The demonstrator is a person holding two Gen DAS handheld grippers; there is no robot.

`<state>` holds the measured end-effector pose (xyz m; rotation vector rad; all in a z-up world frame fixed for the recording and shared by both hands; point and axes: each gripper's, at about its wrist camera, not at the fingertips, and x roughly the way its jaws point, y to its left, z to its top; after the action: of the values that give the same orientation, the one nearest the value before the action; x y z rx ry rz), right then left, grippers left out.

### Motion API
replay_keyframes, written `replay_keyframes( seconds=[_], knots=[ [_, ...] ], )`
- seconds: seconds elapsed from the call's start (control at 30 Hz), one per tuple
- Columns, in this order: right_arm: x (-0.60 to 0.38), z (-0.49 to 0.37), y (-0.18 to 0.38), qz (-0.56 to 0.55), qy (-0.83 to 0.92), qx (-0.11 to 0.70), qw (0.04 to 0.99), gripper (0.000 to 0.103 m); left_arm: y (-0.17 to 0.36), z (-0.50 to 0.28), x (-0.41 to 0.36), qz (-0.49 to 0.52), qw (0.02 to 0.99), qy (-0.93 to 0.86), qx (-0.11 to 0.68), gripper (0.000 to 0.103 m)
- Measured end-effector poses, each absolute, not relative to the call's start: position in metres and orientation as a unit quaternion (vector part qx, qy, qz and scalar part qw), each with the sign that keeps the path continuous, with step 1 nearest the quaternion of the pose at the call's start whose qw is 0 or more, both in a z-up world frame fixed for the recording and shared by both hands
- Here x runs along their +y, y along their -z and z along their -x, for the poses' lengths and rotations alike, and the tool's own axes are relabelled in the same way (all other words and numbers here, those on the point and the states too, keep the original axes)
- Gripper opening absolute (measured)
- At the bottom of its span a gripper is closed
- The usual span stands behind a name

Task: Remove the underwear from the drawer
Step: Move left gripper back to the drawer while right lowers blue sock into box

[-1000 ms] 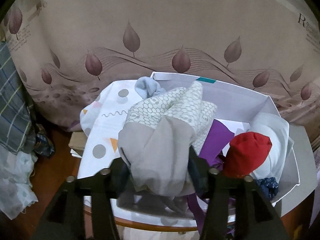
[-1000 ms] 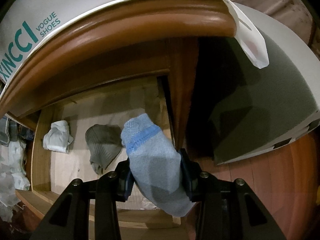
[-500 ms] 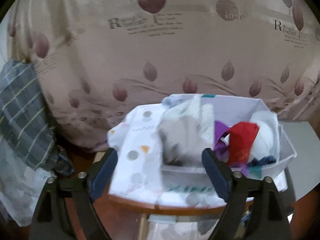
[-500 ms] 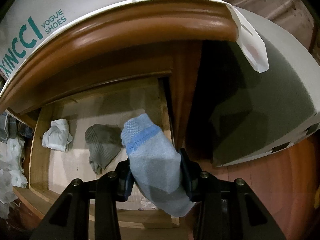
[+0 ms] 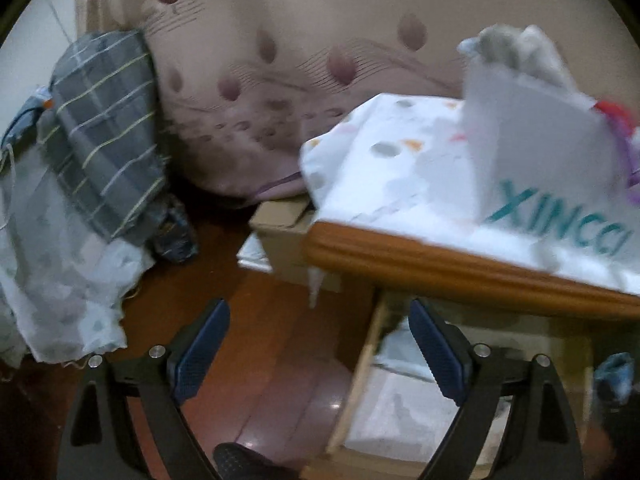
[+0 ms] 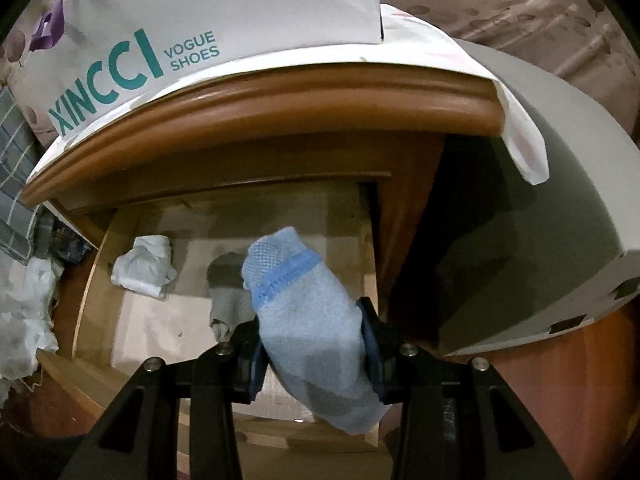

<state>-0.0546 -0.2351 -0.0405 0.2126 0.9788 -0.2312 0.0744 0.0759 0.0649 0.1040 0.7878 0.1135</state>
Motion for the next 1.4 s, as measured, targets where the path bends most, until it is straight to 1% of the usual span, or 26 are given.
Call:
replay_keyframes(
  seconds=[0.13, 0.2, 0.3, 0.5, 0.67, 0.87, 1.0, 1.17, 1.4],
  knots=[
    [-0.233, 0.058, 0.027, -0.100, 0.115, 0.466, 0.872, 0.040, -0.042, -0.077, 0.089, -0.035, 0.917, -0.073, 0.390, 0.089],
    [-0.233, 0.059, 0.018, -0.103, 0.116, 0.464, 0.872, 0.040, -0.030, -0.079, 0.096, -0.029, 0.910, -0.075, 0.407, 0.089],
    [-0.234, 0.058, -0.001, -0.094, 0.117, 0.456, 0.877, 0.040, -0.025, -0.086, 0.099, -0.025, 0.900, -0.070, 0.429, 0.089],
    [-0.233, 0.056, -0.061, -0.078, 0.115, 0.422, 0.896, 0.040, -0.030, -0.092, 0.102, -0.015, 0.902, -0.070, 0.425, 0.089],
    [-0.238, 0.051, -0.127, -0.072, 0.117, 0.387, 0.912, 0.040, -0.033, -0.093, 0.108, -0.015, 0.901, -0.088, 0.425, 0.089],
    [-0.237, 0.025, -0.197, -0.052, 0.117, 0.350, 0.928, 0.040, -0.032, -0.095, 0.120, -0.001, 0.895, -0.107, 0.432, 0.089],
    [-0.227, -0.003, -0.225, -0.032, 0.118, 0.333, 0.935, 0.040, -0.028, -0.098, 0.127, 0.008, 0.889, -0.113, 0.444, 0.089],
    [-0.219, -0.047, -0.227, -0.025, 0.112, 0.352, 0.929, 0.040, -0.025, -0.100, 0.131, 0.010, 0.884, -0.122, 0.451, 0.089],
    [-0.212, -0.093, -0.202, -0.035, 0.105, 0.396, 0.912, 0.040, -0.021, -0.102, 0.141, 0.026, 0.875, -0.132, 0.465, 0.089]
  ],
)
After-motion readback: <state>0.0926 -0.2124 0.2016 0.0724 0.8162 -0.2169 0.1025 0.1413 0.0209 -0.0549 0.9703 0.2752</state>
